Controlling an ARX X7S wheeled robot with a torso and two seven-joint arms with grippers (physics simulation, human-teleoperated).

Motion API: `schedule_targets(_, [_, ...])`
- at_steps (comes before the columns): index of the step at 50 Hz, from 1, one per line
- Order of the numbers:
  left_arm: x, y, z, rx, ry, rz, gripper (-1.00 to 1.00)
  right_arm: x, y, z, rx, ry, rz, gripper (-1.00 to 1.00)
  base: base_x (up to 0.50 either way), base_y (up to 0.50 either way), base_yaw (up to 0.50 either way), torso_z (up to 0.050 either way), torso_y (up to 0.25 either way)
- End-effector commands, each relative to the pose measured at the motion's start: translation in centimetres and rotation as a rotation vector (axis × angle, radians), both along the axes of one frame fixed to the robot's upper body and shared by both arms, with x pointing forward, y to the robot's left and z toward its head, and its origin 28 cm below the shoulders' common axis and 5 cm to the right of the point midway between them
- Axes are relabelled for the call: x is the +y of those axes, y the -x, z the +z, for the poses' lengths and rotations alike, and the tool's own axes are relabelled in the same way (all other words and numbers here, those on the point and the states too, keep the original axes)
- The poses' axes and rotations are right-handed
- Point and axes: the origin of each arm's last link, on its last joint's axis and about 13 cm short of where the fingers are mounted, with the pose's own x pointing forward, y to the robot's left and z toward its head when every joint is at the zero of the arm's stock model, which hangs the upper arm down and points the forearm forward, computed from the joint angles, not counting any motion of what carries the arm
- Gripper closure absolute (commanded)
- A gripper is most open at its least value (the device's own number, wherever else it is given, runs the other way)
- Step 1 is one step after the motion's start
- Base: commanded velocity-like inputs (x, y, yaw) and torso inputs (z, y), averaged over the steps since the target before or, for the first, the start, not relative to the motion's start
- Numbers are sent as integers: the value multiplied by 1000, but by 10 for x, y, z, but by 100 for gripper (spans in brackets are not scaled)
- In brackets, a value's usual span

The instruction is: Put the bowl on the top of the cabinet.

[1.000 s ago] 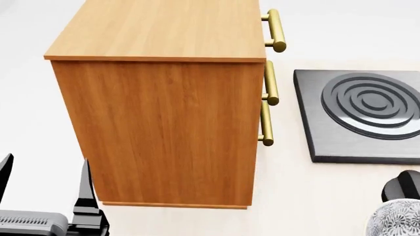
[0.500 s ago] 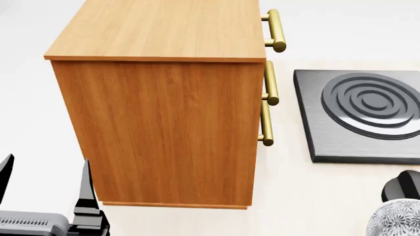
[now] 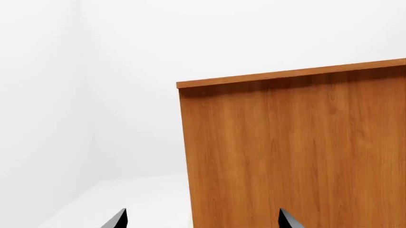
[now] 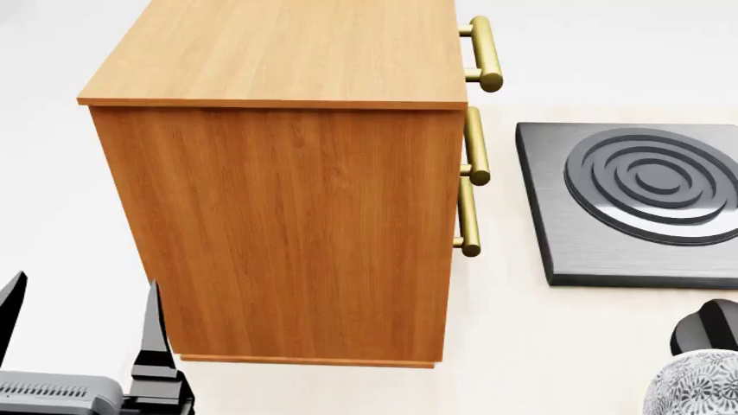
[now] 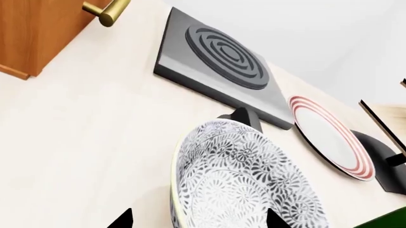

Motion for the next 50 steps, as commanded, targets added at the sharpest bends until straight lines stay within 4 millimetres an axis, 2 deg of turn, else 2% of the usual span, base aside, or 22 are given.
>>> schedule_targets(1, [0,0,0,0,0,-1,-100,0,-2,-2,4,-2,-2,-100,0,0,0,0,0])
schedule_targets(50, [0,0,-3,3,4,0,-100,0,-7,-9,9,-10,1,-100,0,0,0,0,0])
